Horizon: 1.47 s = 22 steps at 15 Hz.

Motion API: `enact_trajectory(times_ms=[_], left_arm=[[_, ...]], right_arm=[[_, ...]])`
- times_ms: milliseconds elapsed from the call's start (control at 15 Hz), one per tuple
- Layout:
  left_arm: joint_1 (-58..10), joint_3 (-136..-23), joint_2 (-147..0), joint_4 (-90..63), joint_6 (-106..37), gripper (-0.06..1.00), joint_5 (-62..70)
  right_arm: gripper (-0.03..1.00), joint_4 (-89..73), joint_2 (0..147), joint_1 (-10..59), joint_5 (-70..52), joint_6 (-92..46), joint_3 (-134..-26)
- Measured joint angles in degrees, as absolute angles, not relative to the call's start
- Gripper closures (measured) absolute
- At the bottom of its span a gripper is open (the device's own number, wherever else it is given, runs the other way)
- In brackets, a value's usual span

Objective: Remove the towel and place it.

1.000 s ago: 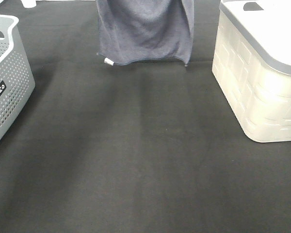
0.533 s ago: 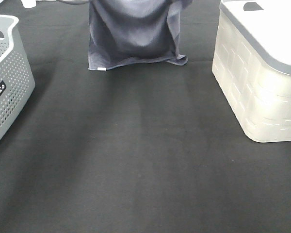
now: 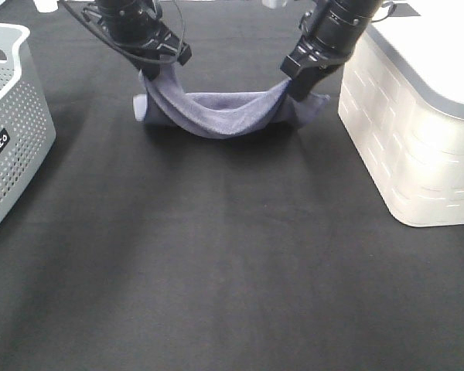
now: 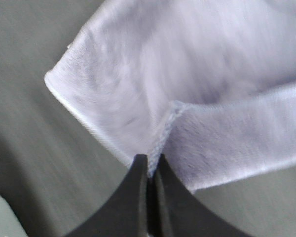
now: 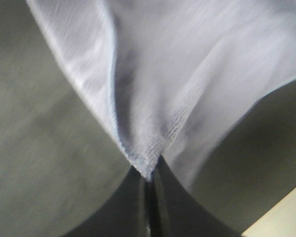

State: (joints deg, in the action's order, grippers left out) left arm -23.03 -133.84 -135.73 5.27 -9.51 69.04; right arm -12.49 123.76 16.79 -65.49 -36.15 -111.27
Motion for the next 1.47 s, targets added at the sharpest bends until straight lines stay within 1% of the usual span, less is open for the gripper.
enact_trajectory(times_ms=[67,200,400,600,867,1067,1267,1467], left_arm=[[-23.03,-133.67,-135.79,4.81,-9.68,0.94,69.21],[-23.03,-132.81,-135.79,4.13,-9.91,0.94,69.33],[-22.86,-125.65,-135.10,2.75,-10.77,0.94,69.21],[-22.86,-116.48,-131.26,2.75,-12.61,0.94,69.50],[-22.86,-108.98,-127.25,1.32,-15.24,0.94,69.61],[-22.86,-105.02,-125.65,1.26,-17.19,0.94,69.61],[-22.86,-101.30,-124.62,1.55,-20.40,0.94,69.61],[-22.86,-98.26,-123.64,2.64,-24.75,0.94,69.67]], right_arm=[[0.96,-12.49,123.76,16.79,-68.07,-36.21,-111.27],[0.96,-12.78,123.76,16.79,-69.21,-36.67,-111.27],[0.96,-13.01,123.76,16.79,-69.21,-36.61,-110.98],[0.96,-13.41,123.76,17.76,-69.21,-35.81,-105.42],[0.96,-13.46,121.30,18.28,-69.27,-33.98,-100.61],[0.96,-14.38,120.09,19.37,-69.27,-32.95,-96.77],[0.96,-14.32,119.69,20.40,-69.27,-32.83,-90.30],[0.96,-14.15,119.12,21.72,-69.27,-32.72,-88.01]])
